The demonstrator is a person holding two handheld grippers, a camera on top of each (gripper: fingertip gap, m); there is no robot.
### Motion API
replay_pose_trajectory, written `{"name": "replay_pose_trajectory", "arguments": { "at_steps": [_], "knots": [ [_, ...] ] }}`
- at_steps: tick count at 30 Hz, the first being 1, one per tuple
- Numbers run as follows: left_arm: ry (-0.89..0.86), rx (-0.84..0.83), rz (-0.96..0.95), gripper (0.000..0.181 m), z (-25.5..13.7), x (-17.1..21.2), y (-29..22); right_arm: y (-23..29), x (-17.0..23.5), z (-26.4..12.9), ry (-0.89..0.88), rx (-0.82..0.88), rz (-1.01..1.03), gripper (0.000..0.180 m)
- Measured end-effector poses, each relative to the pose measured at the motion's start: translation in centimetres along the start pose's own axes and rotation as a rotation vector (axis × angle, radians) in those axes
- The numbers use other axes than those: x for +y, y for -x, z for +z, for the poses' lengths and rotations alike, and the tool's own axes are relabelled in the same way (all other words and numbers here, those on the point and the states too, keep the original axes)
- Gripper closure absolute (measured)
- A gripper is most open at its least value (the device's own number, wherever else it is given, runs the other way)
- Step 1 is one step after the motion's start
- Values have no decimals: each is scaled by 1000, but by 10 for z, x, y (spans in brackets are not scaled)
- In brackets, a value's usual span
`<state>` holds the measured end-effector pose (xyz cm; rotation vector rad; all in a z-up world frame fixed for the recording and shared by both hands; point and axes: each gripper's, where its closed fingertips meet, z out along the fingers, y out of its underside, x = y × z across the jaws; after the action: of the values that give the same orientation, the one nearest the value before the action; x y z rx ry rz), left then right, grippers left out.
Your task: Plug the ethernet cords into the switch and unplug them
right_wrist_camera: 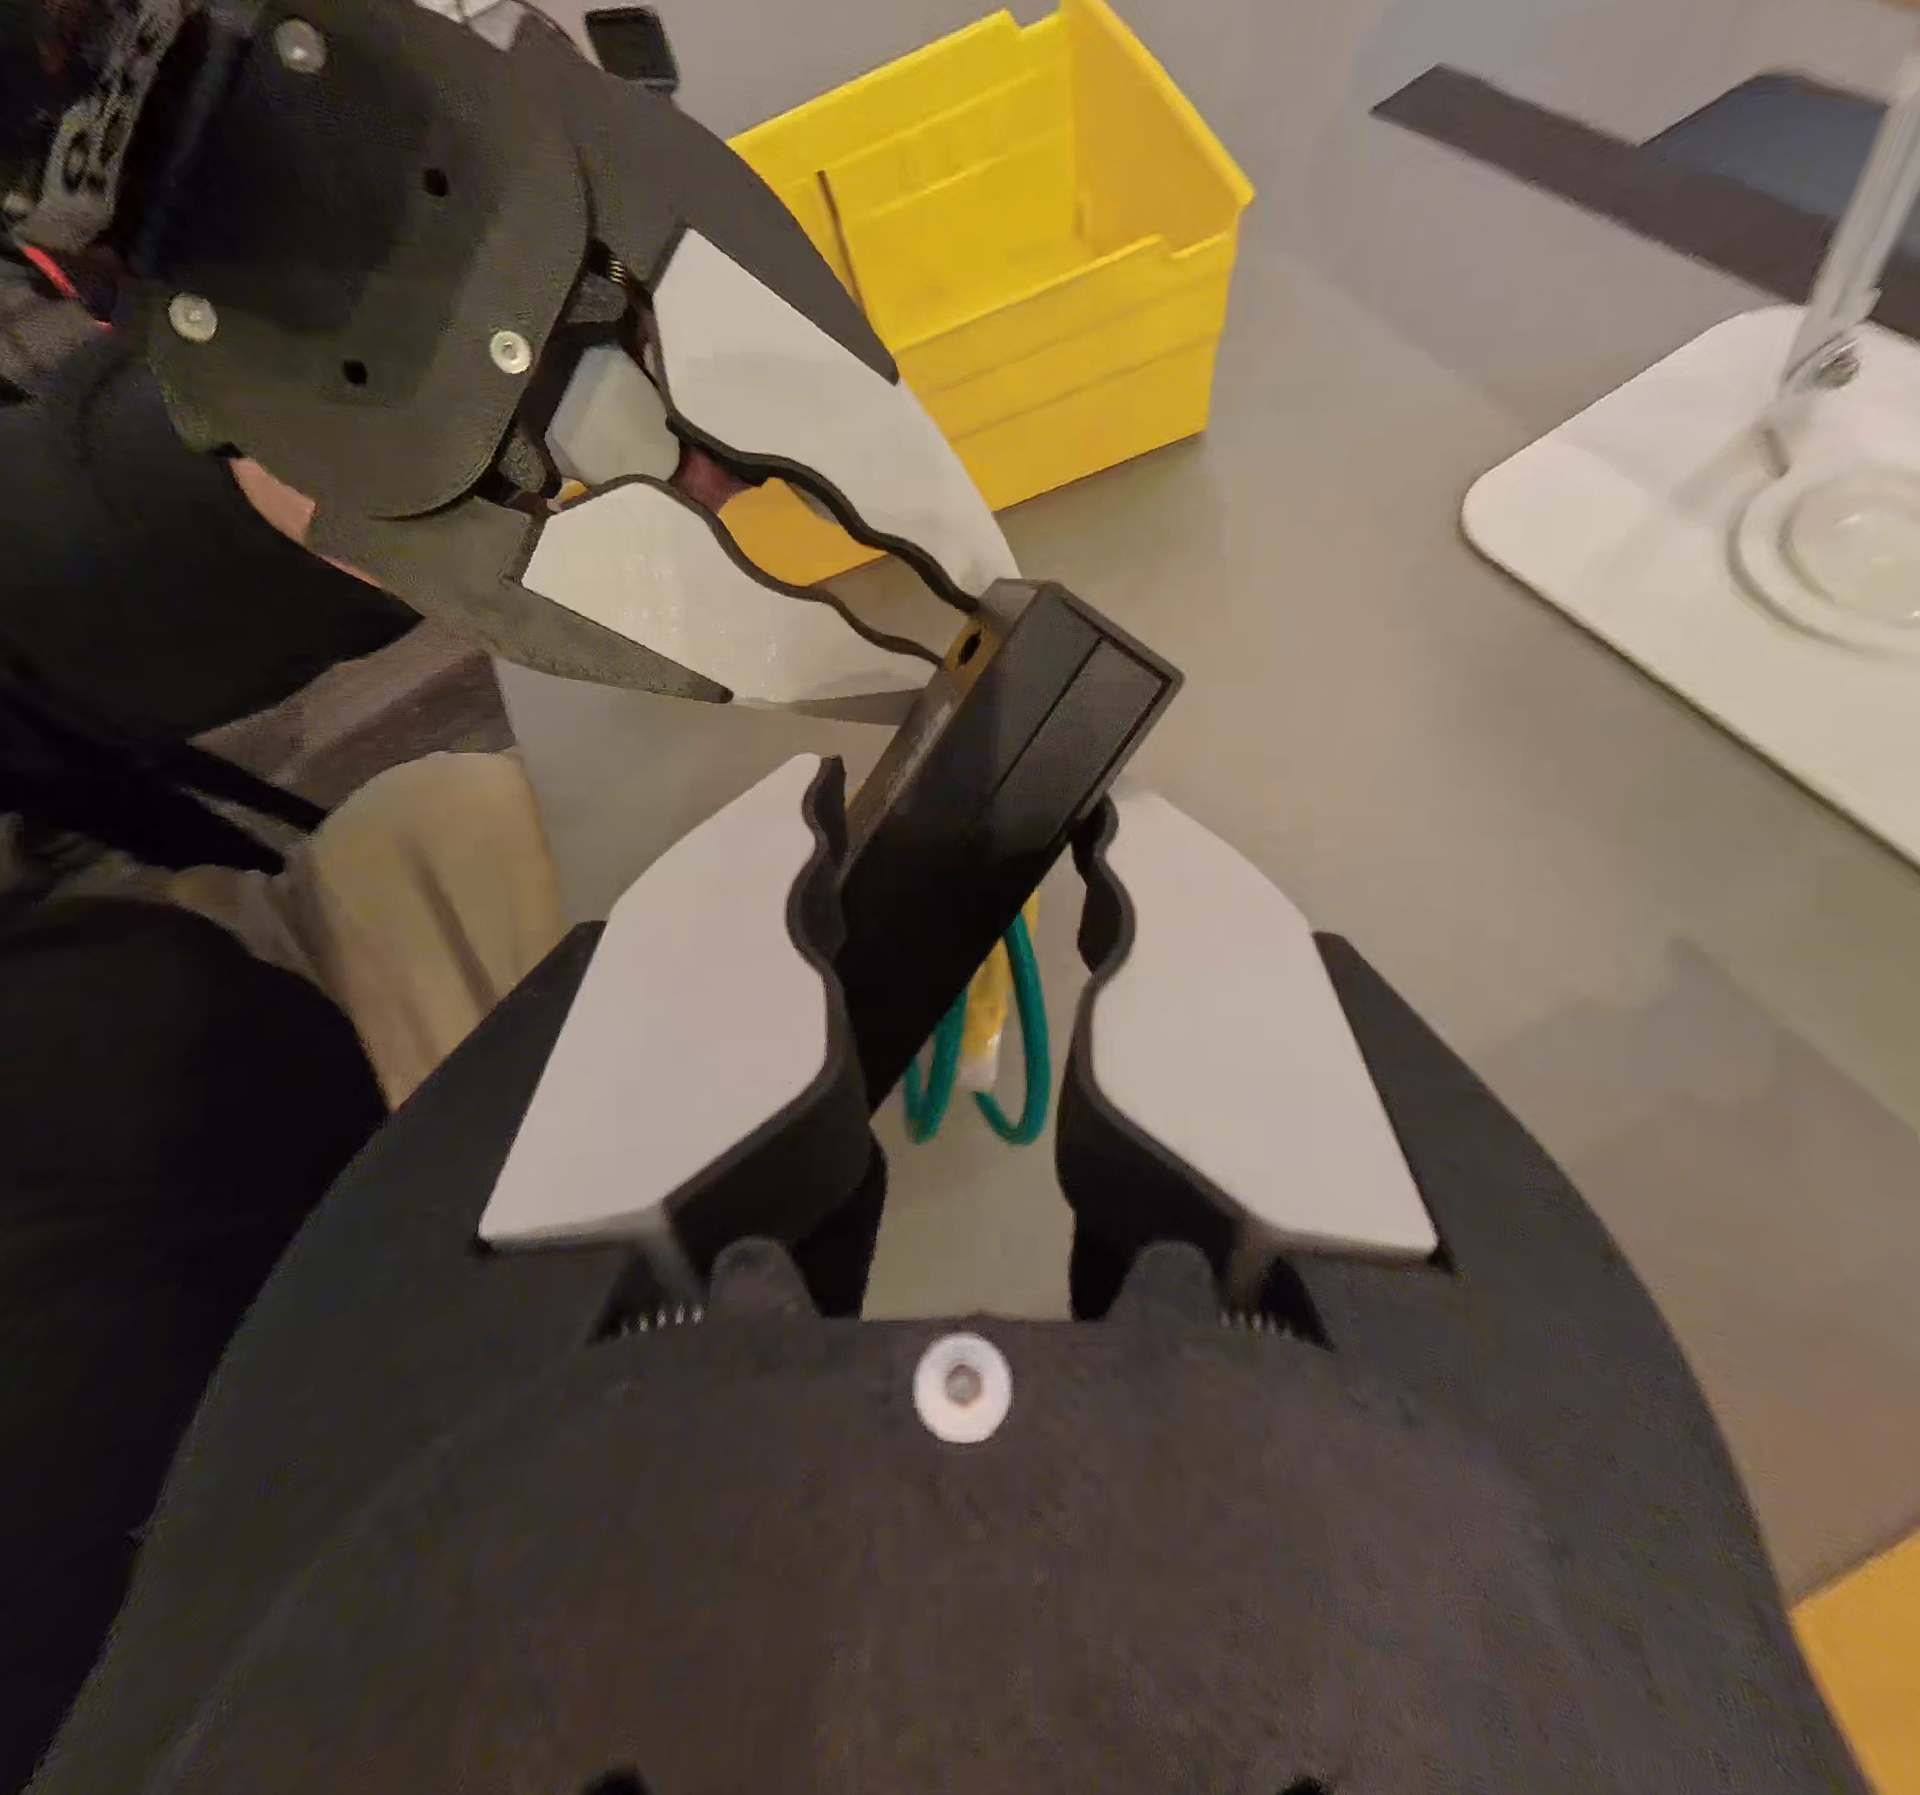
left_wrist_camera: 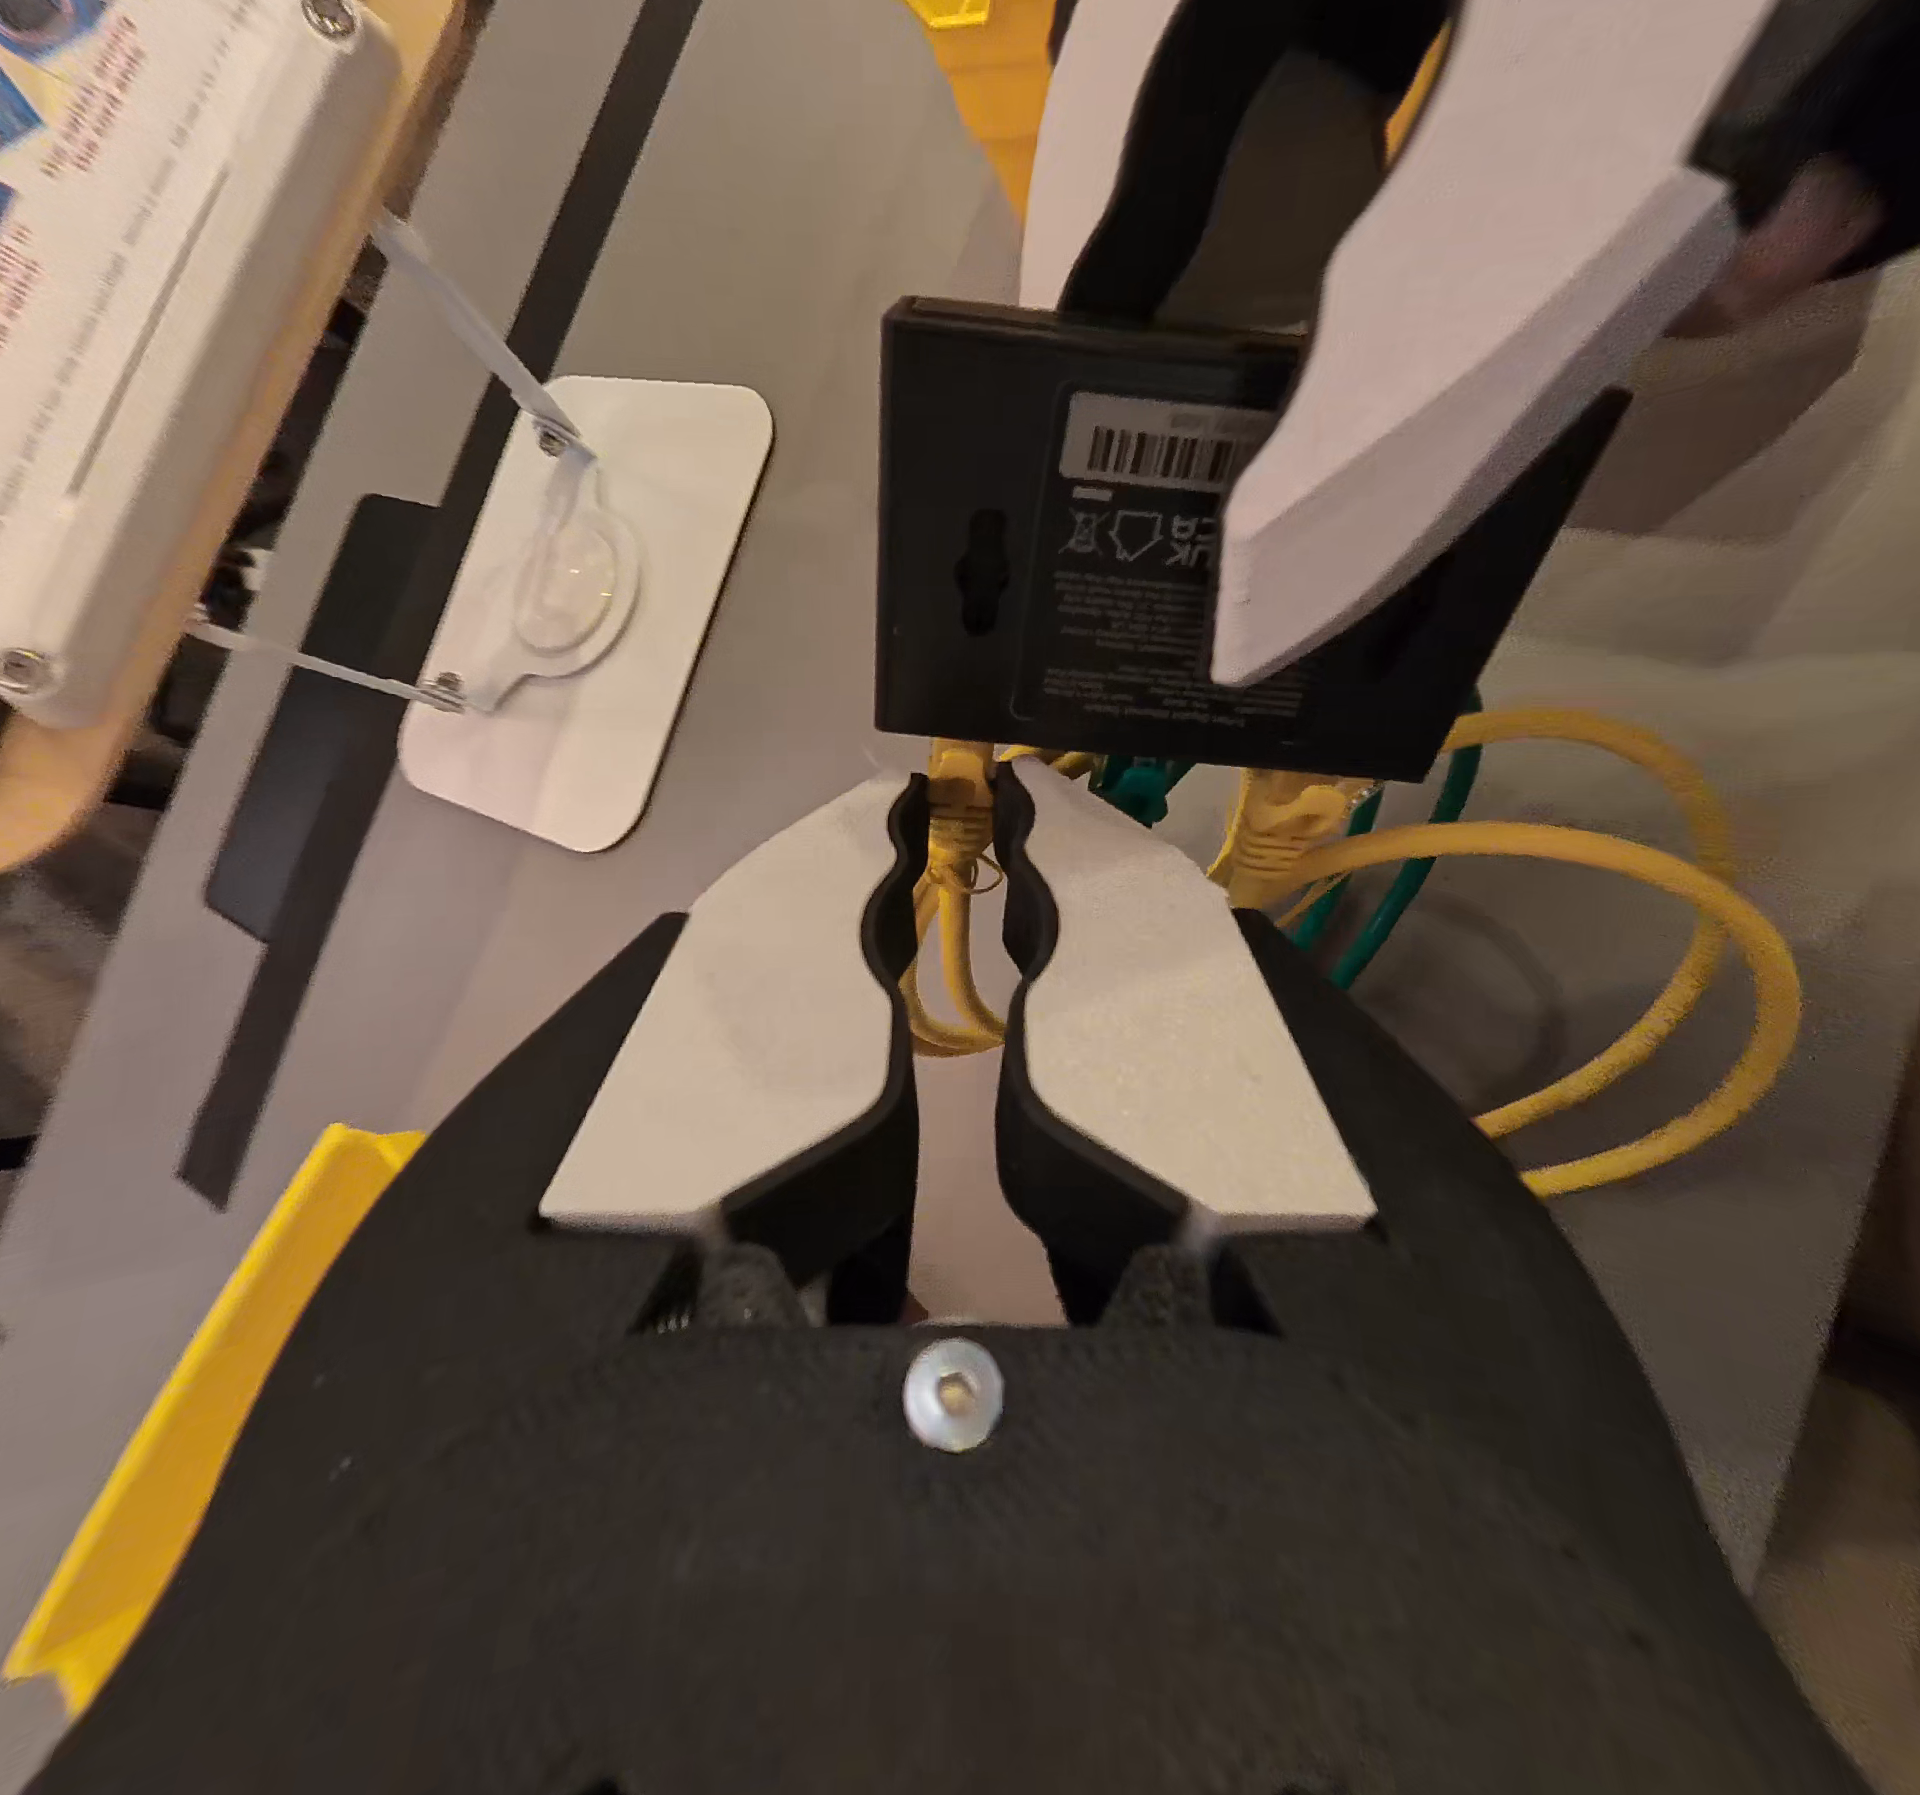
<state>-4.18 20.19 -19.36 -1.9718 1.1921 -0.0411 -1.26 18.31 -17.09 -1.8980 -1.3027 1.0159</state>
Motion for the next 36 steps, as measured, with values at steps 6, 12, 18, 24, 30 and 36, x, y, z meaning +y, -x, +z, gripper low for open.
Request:
{"name": "replay_pose_trajectory", "arguments": {
  "at_steps": [6,12,18,24,30,36],
  "knots": [
    [39,-72,210,169,-1,-5,-10,6,24,8,193,-55,-31,116],
    [53,-111,425,169,-5,-12,-25,13,17,2,306,-105,-108,125],
    [59,-148,531,169,-1,-17,-37,12,41,-8,614,-199,-108,143],
    [106,-301,610,169,-9,-17,-13,16,58,-7,705,-300,-45,145],
    [30,-304,574,167,-7,-24,-13,7,58,-9,678,-245,-92,146],
    [-269,-441,328,132,-70,-73,25,-30,19,-51,385,-131,-21,147]
  ]
}}
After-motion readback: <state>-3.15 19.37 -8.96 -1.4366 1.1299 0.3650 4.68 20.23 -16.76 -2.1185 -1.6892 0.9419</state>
